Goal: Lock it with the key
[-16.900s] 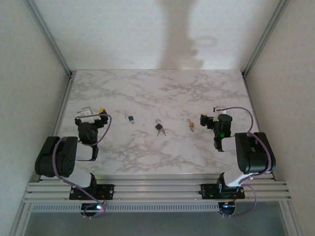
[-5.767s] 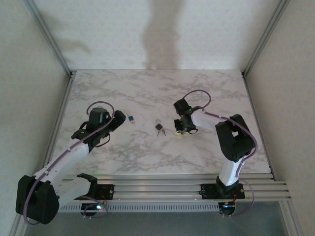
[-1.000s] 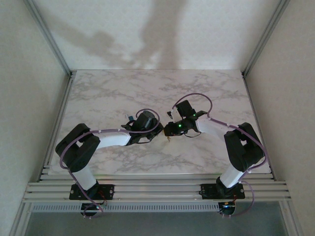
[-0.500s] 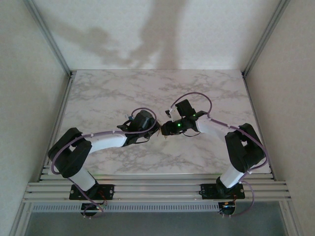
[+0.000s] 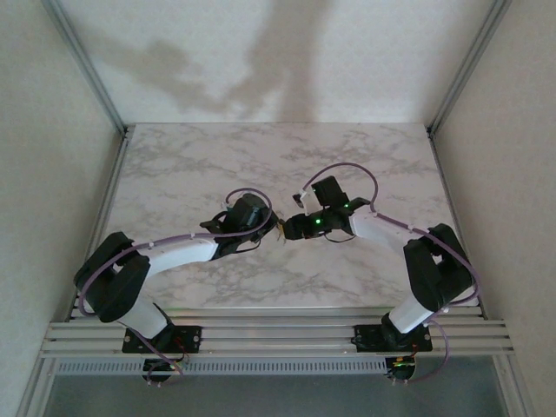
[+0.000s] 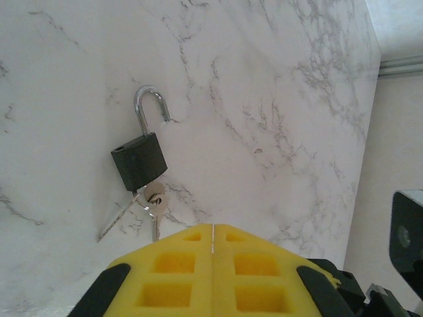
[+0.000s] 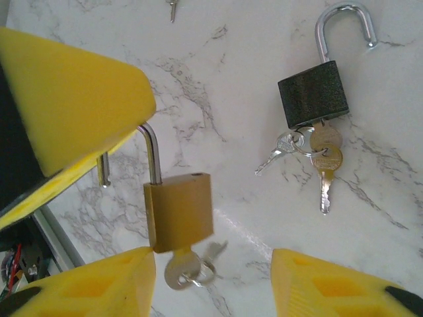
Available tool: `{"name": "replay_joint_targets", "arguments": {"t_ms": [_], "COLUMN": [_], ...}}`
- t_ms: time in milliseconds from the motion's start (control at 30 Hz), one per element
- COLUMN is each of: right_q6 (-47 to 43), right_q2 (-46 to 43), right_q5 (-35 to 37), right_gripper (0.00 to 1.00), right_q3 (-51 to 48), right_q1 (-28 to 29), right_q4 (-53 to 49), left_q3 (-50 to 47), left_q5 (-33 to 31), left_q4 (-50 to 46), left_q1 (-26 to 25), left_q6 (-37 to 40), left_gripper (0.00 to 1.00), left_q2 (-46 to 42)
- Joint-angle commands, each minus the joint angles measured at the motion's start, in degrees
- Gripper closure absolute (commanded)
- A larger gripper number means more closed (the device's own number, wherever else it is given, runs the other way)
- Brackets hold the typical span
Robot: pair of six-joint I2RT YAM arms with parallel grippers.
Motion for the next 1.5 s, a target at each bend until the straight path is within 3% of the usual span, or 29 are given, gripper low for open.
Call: {"name": "replay_joint_targets", "arguments": {"t_ms": [0, 367, 833, 1467], "right_q6": [-0.59, 1.2, 0.76, 1.06], "right_q2": [-2.92, -3.89, -0.89, -1.46], "right_q5": [2.13, -0.51, 2.84, 5.26], "right_gripper": [0.48, 0.5, 0.54, 0.65], "right_q3": [-1.57, -4.84, -4.75, -5.25], "right_q1": [0.39, 3.12, 7.94, 8.8], "right_q4": [1.19, 9.92, 13.21, 14.49], "left_q3": [-0.81, -3.47, -5.41, -7.21], "left_q5": [-2.63, -4.19, -4.4, -3.28], "left_q4": [-1.82, -4.62, -1.67, 1.57], "left_q1": [-0.37, -0.44, -1.48, -2.01], "left_q6": [2.51, 5.79, 2.94, 0.51], "left_gripper": [1.0, 1.0, 1.0, 1.0], "left_q2": [-2.24, -4.61, -6.41, -8.22]}}
